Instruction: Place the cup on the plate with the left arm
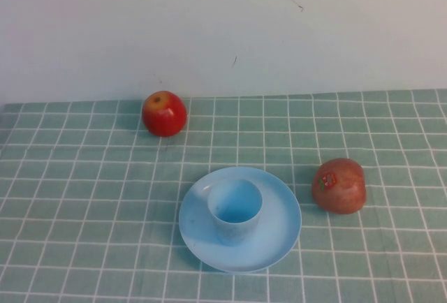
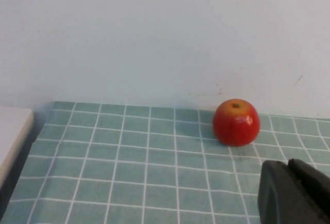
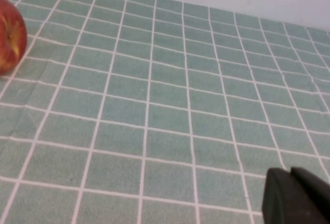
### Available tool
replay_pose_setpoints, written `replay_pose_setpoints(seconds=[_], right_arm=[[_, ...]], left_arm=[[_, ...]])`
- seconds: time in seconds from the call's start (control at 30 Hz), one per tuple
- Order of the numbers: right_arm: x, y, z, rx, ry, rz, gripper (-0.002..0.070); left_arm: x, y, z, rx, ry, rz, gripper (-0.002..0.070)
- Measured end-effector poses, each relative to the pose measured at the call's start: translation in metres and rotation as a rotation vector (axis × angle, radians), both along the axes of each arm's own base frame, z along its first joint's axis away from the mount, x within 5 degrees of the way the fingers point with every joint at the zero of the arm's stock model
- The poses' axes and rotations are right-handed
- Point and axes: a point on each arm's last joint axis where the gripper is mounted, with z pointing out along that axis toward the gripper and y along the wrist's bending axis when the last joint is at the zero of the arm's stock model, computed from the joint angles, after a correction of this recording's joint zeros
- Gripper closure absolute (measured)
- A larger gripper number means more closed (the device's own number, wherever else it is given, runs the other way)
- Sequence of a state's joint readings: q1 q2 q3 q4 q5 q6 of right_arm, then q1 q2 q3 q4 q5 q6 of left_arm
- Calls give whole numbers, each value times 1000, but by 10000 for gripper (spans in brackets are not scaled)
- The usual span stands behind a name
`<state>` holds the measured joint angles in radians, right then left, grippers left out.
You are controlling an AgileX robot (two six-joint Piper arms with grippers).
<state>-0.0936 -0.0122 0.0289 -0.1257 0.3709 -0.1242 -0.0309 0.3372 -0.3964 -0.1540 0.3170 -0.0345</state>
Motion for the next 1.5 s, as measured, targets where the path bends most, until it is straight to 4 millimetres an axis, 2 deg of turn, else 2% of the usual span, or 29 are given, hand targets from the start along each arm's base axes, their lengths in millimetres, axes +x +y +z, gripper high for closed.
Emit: replay_pose_setpoints(seconds=[0.17,0.27,0.33,0.6,1.5], right_arm=[[0,0,0,0,0,0,678],[0,0,0,0,0,0,678],[0,0,0,0,0,0,678],[0,0,0,0,0,0,678],[0,0,0,0,0,0,678]], left_arm=[[-12,2,-65,-4,12,27,676],[-17,3,-96,-3,42,28,676],[-20,3,-109,-3,37,29,676],[-27,2,-120,12,93,13,676],[-28,2,-120,15,96,12,676]])
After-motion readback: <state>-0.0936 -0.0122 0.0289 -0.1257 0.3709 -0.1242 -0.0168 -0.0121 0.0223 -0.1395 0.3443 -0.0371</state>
